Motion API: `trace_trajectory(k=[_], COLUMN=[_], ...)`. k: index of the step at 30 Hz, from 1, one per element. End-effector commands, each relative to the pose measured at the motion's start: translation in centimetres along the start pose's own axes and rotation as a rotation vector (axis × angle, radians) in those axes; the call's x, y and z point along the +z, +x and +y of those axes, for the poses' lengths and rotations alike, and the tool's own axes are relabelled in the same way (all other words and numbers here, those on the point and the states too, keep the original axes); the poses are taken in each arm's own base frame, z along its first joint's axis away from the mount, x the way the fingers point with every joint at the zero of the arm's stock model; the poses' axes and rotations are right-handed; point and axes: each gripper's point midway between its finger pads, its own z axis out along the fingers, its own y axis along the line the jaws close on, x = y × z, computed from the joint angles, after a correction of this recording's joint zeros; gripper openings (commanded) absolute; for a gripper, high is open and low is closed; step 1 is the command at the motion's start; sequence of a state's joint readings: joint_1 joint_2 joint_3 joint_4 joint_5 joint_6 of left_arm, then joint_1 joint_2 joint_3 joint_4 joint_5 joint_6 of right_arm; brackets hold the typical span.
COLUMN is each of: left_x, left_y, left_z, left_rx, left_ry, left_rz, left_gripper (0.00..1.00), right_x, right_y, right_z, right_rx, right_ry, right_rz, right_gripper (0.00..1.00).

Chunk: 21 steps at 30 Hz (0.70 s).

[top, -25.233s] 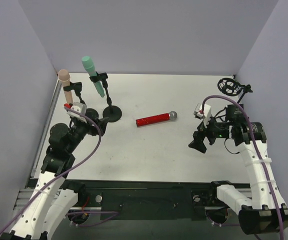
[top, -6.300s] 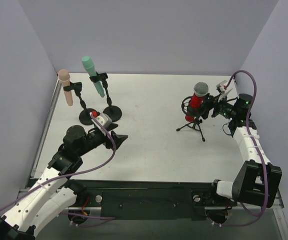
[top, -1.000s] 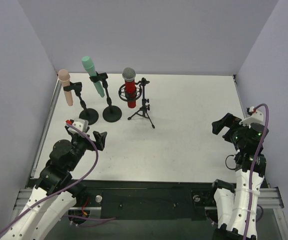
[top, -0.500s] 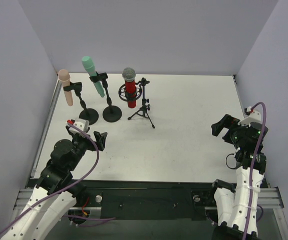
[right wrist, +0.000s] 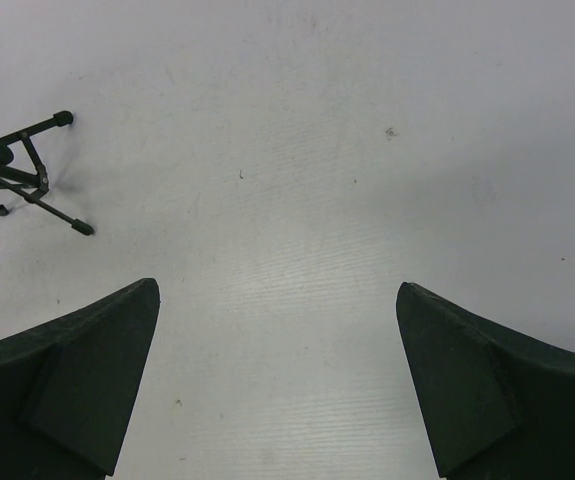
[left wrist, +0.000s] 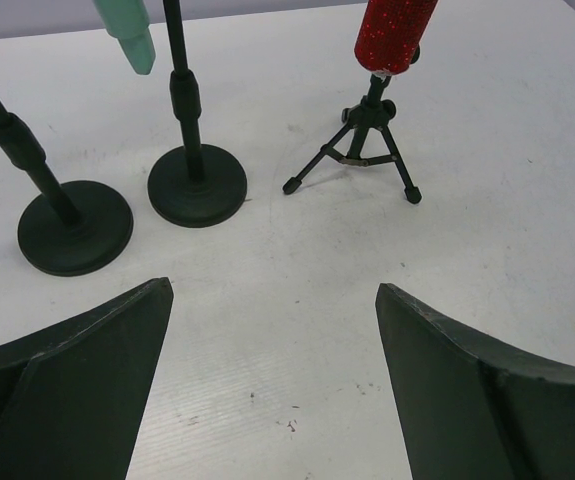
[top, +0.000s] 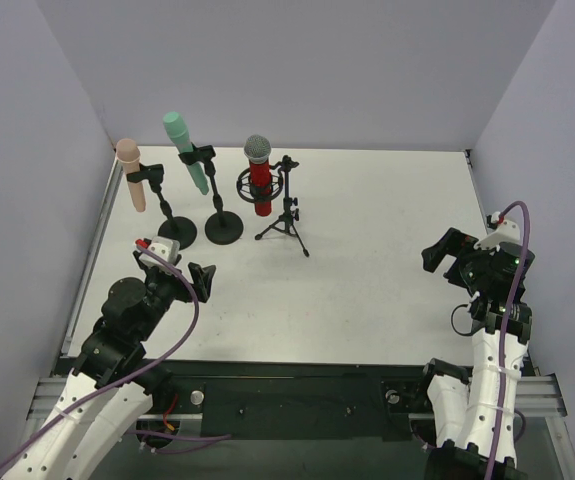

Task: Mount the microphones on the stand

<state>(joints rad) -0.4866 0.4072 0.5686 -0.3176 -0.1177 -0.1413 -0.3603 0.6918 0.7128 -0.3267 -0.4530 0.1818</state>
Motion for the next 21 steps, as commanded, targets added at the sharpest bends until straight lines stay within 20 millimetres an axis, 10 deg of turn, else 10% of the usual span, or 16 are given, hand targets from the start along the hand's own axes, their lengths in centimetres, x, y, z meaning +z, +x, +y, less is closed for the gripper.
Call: trace_trajectory(k=[1,21], left_x=[0.09,0.25], left_y=[-1.24,-1.23], left_z=[-0.14,-0.16], left_rx=[0.003,-0.001], left_ry=[0.01,0.016], left_rz=[-0.043,-0.039], left_gripper=[0.95,0.95], right_x=[-0.48,-0.54], right_y=[-1.31,-1.58], right_z=[0.24,0.02], right_rx=[-0.014,-0.023], right_ry=[-0.002,0.01], right_rz=[-0.028,-0.038], right_gripper=[1.0,1.0])
